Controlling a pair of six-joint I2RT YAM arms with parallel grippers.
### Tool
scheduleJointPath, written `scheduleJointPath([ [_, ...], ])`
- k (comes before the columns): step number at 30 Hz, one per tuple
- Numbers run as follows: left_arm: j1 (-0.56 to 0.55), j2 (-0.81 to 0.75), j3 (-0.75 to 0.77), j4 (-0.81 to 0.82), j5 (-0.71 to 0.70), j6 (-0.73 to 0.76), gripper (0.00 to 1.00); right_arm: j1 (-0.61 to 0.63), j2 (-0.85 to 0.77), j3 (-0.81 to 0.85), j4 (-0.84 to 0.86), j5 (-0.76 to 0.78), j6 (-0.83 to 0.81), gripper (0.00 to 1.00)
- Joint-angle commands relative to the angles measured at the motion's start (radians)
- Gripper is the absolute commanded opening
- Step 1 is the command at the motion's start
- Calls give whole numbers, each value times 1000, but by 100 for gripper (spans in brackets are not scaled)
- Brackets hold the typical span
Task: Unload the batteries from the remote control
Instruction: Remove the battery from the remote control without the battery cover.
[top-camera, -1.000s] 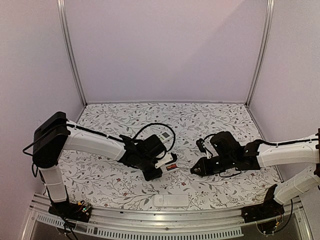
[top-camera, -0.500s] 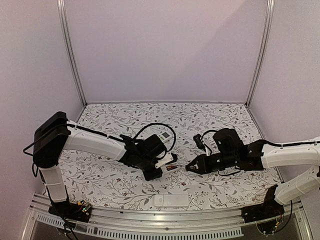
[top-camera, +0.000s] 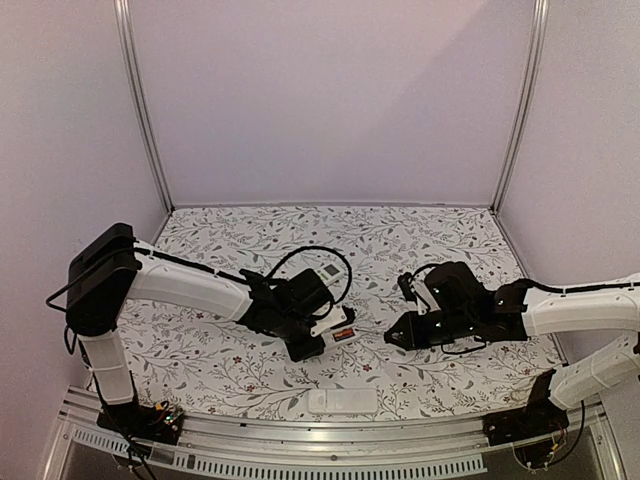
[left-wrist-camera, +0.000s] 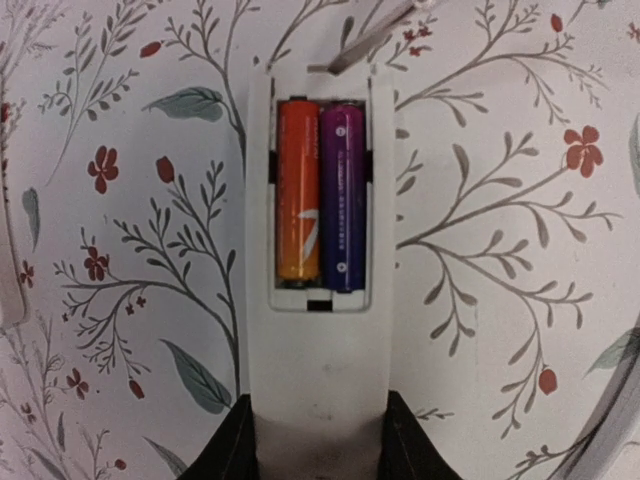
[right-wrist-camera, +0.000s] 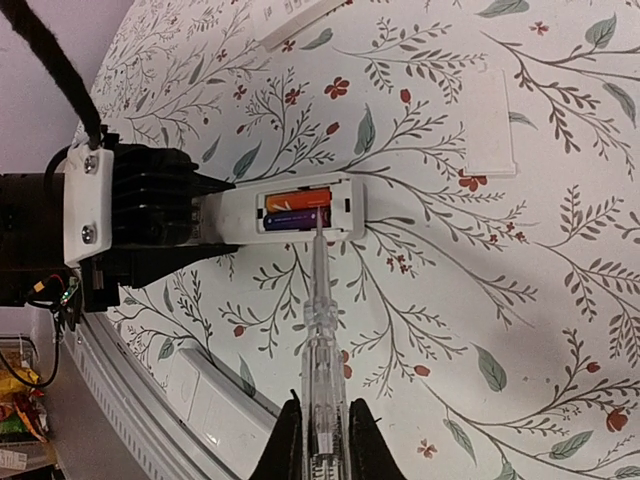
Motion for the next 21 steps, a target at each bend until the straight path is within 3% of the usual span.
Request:
scheduleJointPath([
  [1,-19,56,-6,-19,9,13,18,2,11,27,-18,27,1,0],
  [21,-22,62,-6,-20,-2,15,18,2,64,30,11,-17,-7,0],
])
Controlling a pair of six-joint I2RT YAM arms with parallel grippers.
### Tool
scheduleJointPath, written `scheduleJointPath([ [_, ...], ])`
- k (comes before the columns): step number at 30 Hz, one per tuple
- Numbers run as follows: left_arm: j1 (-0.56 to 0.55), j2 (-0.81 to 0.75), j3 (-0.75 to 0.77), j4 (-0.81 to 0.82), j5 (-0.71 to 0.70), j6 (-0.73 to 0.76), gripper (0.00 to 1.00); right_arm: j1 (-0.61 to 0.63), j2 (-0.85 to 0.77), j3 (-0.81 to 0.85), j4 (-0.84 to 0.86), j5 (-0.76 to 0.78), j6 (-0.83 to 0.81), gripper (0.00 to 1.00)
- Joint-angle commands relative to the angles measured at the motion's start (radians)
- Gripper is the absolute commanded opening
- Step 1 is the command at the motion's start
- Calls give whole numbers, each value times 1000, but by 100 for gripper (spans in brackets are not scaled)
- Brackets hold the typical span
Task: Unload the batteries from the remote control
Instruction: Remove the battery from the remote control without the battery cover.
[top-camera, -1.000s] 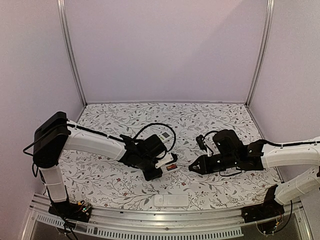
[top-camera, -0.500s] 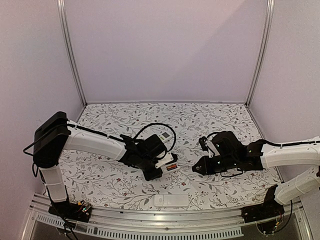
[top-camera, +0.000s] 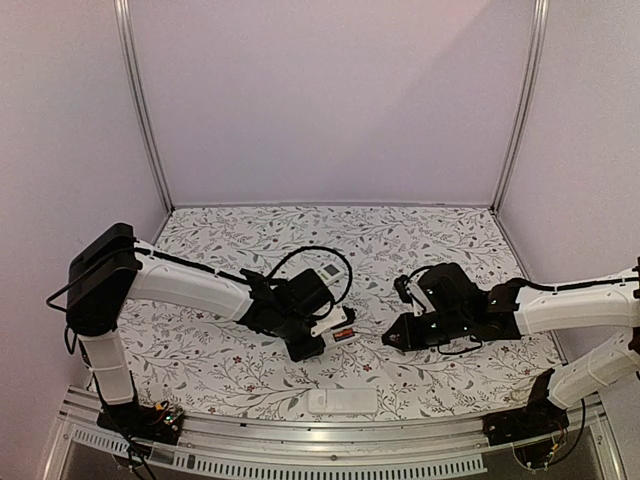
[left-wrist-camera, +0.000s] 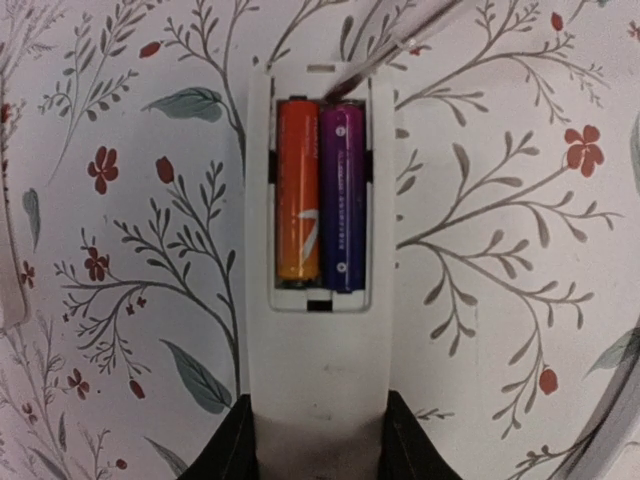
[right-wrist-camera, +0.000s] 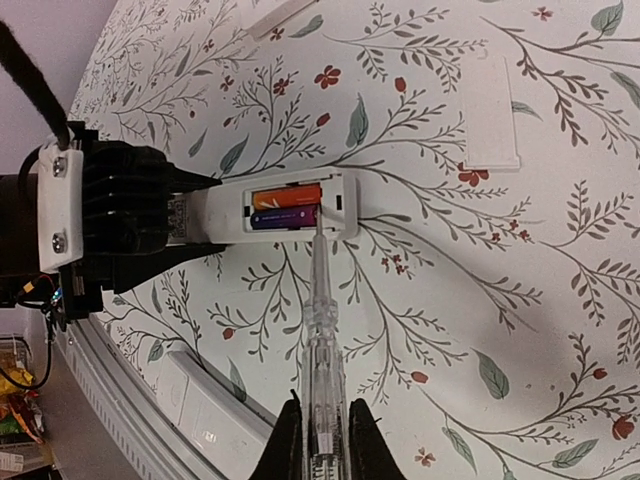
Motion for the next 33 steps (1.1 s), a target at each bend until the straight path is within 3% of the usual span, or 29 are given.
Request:
scheduleJointPath([
  [1,-21,59,-9,-16,0,12,18,2,15,17,12,-25,-8,0],
  [11,-23,62,-9,-16,-7,13,18,2,21,11,33,-83,-3,0],
  [22,-26,66,-7,-18,-10,13,17,2,12,12,186,-274,29,0],
  [33,-28,73,-5,-21,-15,13,18,3,0,15,181,-300,41,0],
])
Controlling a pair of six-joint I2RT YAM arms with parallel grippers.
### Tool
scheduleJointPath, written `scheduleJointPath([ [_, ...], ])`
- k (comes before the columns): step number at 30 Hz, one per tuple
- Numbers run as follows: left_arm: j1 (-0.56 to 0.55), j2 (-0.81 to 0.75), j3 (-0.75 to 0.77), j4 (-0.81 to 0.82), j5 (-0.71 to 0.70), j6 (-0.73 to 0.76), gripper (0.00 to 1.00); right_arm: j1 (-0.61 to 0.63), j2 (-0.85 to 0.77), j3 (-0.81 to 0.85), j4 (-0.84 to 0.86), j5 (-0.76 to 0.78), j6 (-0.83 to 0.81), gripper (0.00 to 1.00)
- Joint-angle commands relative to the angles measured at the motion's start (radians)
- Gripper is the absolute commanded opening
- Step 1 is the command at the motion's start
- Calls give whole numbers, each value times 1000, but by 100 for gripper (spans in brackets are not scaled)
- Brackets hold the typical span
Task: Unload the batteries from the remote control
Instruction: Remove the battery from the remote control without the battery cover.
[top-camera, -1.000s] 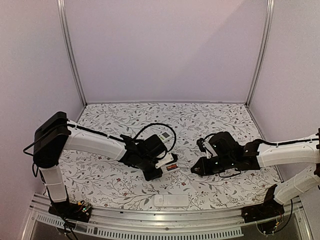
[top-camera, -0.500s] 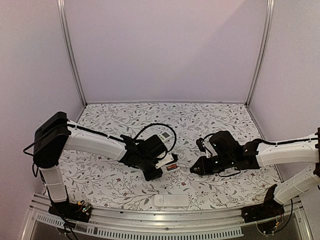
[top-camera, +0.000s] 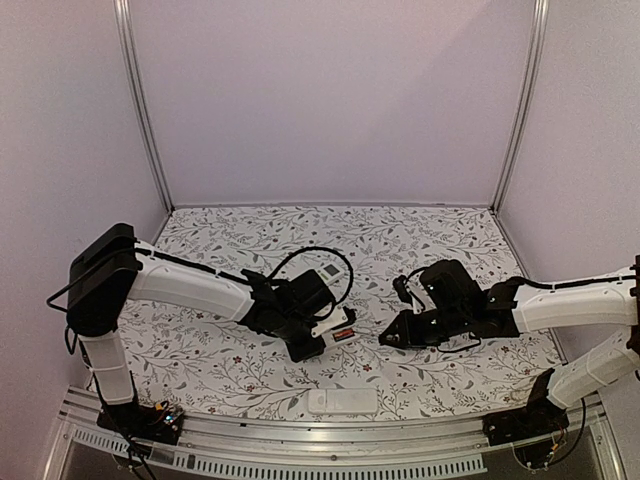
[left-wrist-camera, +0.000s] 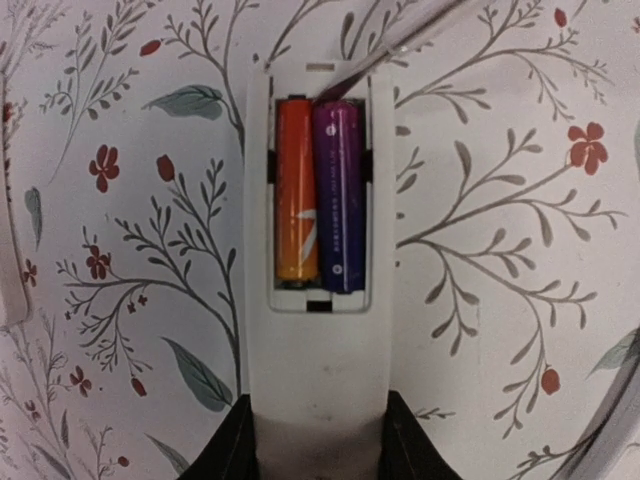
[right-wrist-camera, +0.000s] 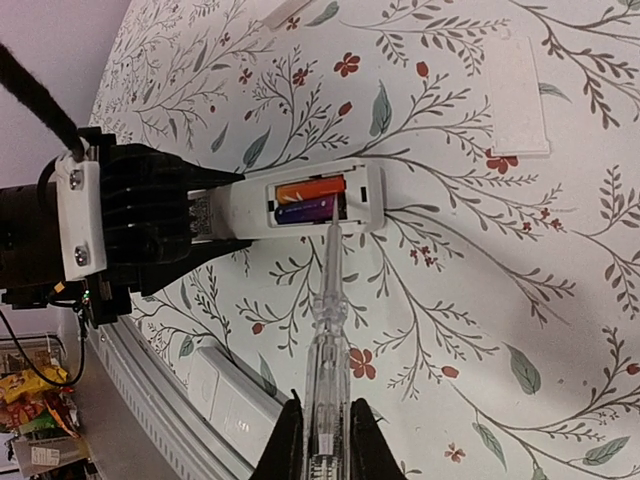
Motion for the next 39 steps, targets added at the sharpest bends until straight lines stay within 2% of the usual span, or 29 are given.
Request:
scheduleJointPath([
  [1,-21,70,-12,-9,2,14,17,25,-22,14,137,-192,-10,0],
  [17,-22,76,-11,-12,-3,15,17,26,-50,9,89,-144,-5,0],
  [33,-28,75,-11,-14,-11,14,17,25,-80,35,-101,91,-24,0],
  [39,-30,79,-11,-14,-14,17,17,23,-58,49,-111,109,-39,0],
])
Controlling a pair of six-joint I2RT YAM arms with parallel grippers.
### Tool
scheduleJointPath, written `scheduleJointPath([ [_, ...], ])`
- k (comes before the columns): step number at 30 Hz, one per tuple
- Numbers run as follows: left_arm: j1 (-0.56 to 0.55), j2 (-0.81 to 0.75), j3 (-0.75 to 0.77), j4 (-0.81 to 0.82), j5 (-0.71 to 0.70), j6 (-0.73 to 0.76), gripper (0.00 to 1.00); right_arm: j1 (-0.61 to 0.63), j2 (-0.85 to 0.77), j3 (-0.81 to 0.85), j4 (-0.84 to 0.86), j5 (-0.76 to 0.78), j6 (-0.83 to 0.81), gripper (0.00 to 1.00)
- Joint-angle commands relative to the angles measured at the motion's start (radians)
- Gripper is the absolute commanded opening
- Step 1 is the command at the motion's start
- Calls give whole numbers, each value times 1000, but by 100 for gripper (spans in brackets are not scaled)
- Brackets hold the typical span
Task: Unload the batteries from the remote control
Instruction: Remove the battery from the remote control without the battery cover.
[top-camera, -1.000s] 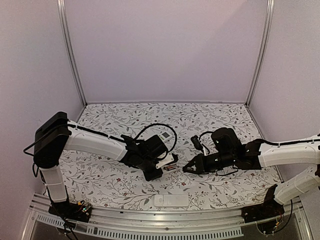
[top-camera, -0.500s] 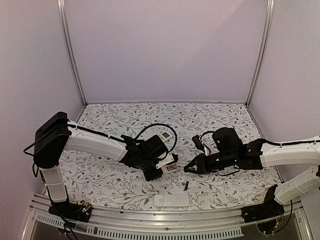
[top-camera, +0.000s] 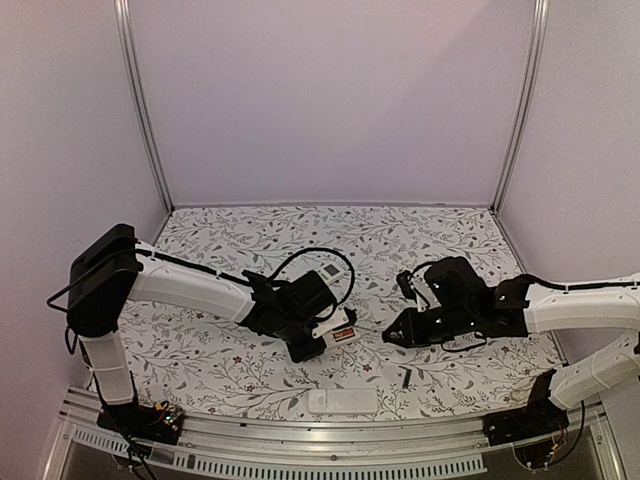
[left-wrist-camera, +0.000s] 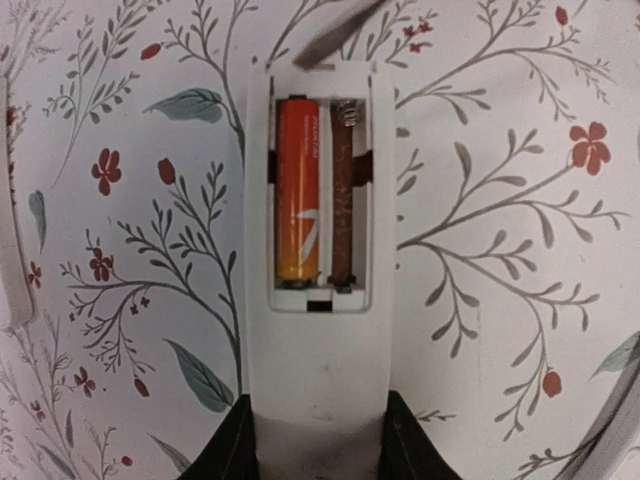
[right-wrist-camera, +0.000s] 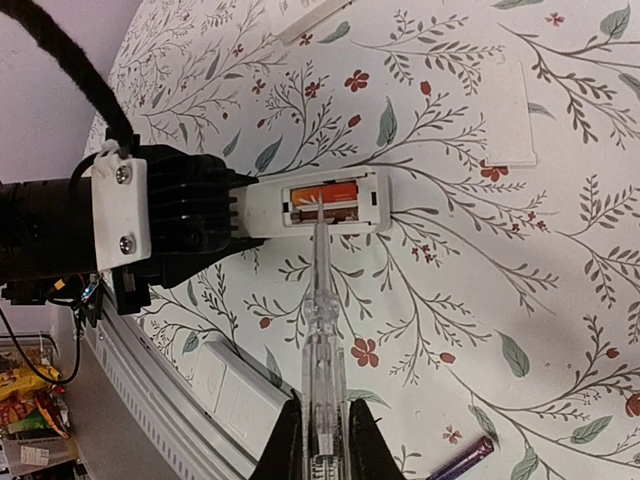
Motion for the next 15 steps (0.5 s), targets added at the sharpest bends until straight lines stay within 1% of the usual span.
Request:
scheduleJointPath([
  [1,-21,77,-13,-14,4,14,17,1,17,35,-30,45,-25,0],
  [15,-25,79,-13,-15,0,15,17,1,65,47,-32,42,-42,0],
])
